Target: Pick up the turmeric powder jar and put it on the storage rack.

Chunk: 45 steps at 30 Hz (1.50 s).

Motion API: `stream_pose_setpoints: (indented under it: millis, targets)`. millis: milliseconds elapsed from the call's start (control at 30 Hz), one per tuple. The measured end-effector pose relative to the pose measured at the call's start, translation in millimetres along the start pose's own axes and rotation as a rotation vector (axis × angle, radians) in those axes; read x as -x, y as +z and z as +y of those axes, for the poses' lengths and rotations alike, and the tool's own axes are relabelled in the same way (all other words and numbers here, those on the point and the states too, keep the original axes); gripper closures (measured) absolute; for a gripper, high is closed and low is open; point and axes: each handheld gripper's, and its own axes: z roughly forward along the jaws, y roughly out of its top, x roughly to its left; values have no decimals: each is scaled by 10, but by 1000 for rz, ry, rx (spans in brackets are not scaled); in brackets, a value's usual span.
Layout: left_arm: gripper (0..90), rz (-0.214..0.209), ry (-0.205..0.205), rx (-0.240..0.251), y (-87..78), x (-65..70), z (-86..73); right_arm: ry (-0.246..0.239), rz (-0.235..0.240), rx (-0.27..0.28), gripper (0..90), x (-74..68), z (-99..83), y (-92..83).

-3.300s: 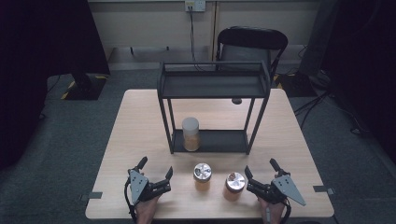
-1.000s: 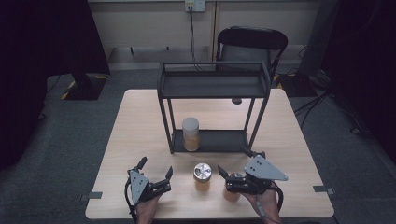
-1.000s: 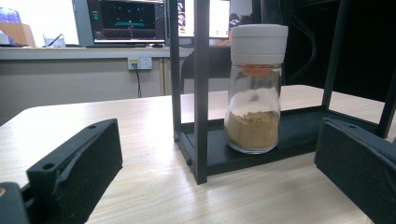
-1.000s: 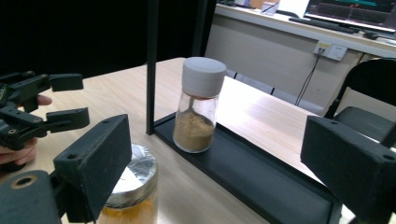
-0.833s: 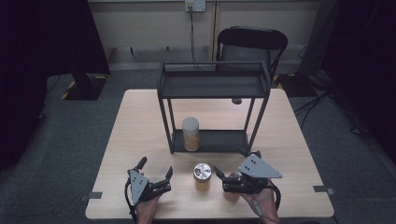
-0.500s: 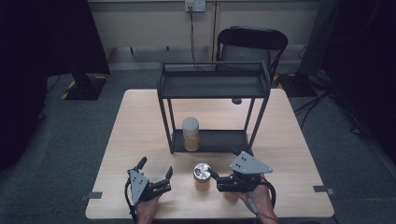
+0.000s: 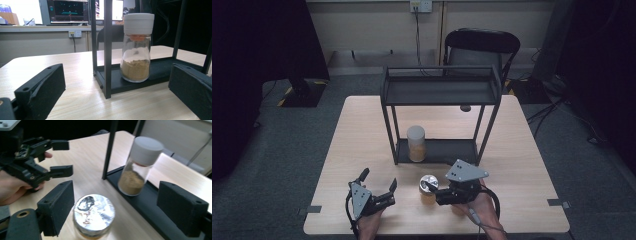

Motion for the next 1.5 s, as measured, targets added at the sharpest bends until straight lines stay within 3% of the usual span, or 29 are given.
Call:
stream_pose_setpoints:
  millis: [600, 1067, 1500]
  targets:
    - [3, 1, -1, 1, -1, 2, -2, -10, 117, -156, 174, 118, 204, 238]
    - [2, 1, 0, 2, -3, 1, -4, -6, 142, -301, 211, 159, 438, 440]
    - [2, 1, -1, 5, -4, 2, -8, -9, 166, -388, 265, 173, 592, 596]
